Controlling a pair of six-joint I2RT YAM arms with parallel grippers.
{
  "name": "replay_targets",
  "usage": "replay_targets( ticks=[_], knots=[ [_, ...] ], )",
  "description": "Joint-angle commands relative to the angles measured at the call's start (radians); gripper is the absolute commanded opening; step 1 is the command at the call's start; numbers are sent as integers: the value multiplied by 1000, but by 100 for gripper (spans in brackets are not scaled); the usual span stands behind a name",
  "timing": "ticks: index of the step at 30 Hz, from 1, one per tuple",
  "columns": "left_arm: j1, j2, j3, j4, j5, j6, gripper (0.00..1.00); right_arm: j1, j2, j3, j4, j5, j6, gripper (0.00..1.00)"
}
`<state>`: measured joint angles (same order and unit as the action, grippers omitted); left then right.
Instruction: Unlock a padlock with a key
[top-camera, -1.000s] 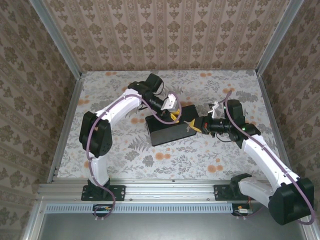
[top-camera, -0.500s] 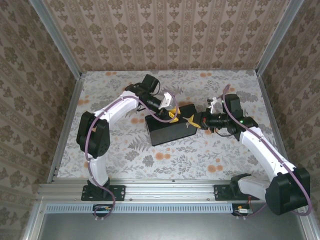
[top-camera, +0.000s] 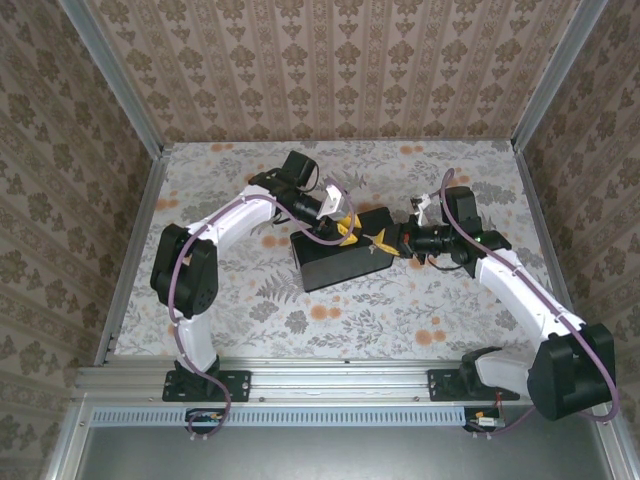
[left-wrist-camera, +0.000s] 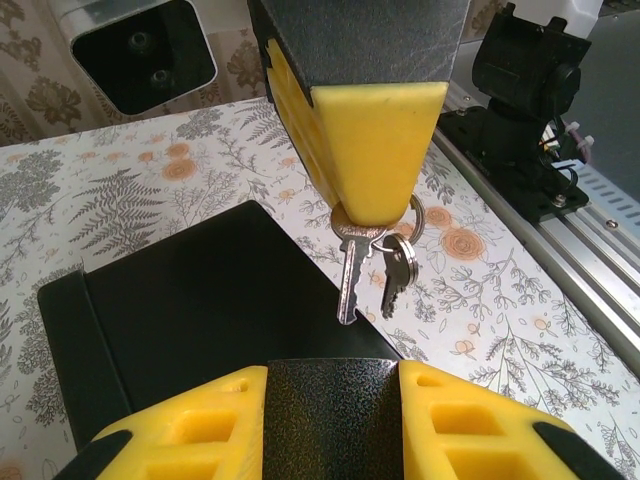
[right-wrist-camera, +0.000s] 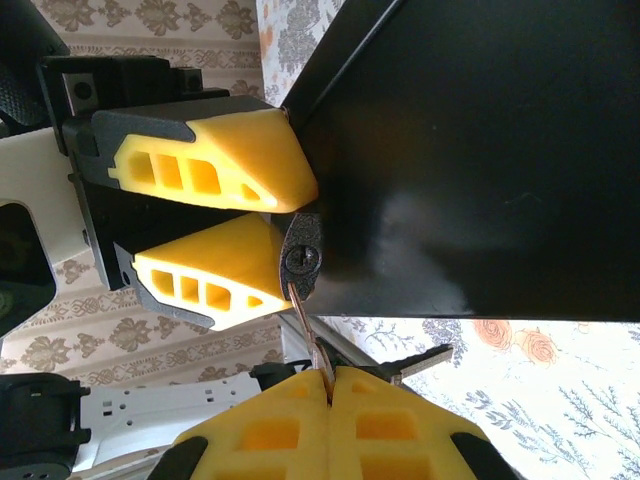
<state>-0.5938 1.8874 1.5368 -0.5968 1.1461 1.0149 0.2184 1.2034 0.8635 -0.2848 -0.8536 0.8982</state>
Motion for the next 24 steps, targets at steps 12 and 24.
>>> replay_targets(
  ticks=[12, 24],
  knots=[
    [2, -70, -22, 77, 87, -26, 26, -2, 18, 8, 56, -31, 25, 0],
    [6, -67, -28, 104, 78, -52, 26, -1, 14, -5, 0, -21, -27, 0]
  ],
)
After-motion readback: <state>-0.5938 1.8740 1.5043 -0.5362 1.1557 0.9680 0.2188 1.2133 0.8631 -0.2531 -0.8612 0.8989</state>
